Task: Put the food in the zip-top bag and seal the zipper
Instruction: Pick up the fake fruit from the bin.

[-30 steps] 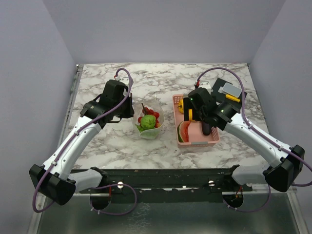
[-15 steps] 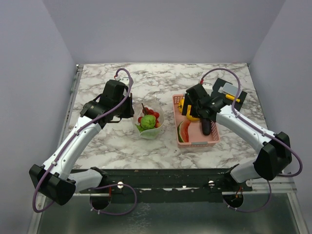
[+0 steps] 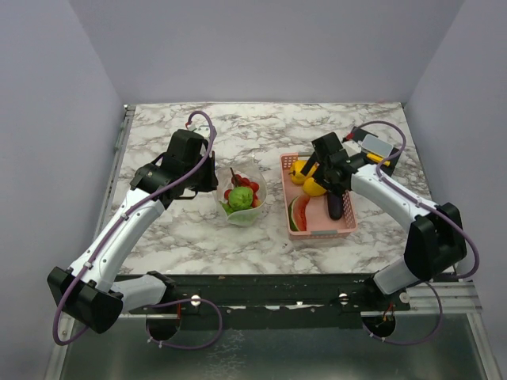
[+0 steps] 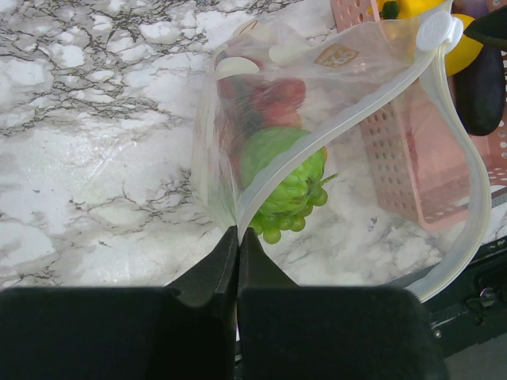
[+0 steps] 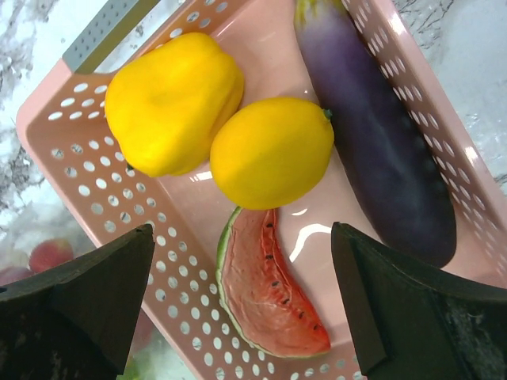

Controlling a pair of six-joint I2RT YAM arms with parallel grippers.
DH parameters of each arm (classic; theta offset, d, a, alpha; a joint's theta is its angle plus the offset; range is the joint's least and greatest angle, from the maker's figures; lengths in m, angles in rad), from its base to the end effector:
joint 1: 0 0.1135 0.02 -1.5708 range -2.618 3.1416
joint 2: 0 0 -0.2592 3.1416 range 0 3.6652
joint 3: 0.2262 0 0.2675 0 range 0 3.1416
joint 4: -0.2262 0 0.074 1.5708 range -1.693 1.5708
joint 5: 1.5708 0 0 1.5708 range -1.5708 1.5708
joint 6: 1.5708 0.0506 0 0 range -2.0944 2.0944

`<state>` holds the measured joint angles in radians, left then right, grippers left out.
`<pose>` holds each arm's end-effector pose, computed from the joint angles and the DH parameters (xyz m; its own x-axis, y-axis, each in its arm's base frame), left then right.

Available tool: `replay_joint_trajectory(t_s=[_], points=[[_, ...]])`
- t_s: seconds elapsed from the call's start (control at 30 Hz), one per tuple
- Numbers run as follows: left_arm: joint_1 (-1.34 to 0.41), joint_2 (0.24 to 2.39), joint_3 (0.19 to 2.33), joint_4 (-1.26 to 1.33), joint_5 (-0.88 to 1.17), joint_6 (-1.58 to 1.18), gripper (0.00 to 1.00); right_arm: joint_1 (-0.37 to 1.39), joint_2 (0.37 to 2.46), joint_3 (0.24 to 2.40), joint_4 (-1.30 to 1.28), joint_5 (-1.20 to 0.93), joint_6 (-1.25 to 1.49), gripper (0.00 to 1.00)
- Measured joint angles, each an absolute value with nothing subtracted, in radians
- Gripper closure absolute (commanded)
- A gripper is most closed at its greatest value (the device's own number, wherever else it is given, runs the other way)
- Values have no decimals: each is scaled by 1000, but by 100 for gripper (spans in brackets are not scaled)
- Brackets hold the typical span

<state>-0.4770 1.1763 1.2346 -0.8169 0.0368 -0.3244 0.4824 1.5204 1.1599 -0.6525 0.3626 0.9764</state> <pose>0.2368 -0.1245 0.3422 -0.7330 0.0203 -0.6799 0.2626 0.9305 -0.2553 0.3062 0.1401 0.2336 -0.6424 0.5380 -0.5458 0.4730 0.8387 0.2700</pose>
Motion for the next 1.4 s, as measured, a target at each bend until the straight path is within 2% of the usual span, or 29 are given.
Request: replay_joint_trajectory(t_s=[0.4,0.9,1.13,1.4], points=[[-477,1177,1235,-817,37,-324,100,419,1578,1120,-579,299,1135,4],[-477,1177,1235,-817,37,-313,100,385,1639,1097,-551,284,1200,7],[-477,1177,1235,-817,37,-313,100,377,1665,1093,-542,285,1205,14],[-477,1177,1235,-817,37,-313,100,370,1691,1093,-521,286,1210,30]])
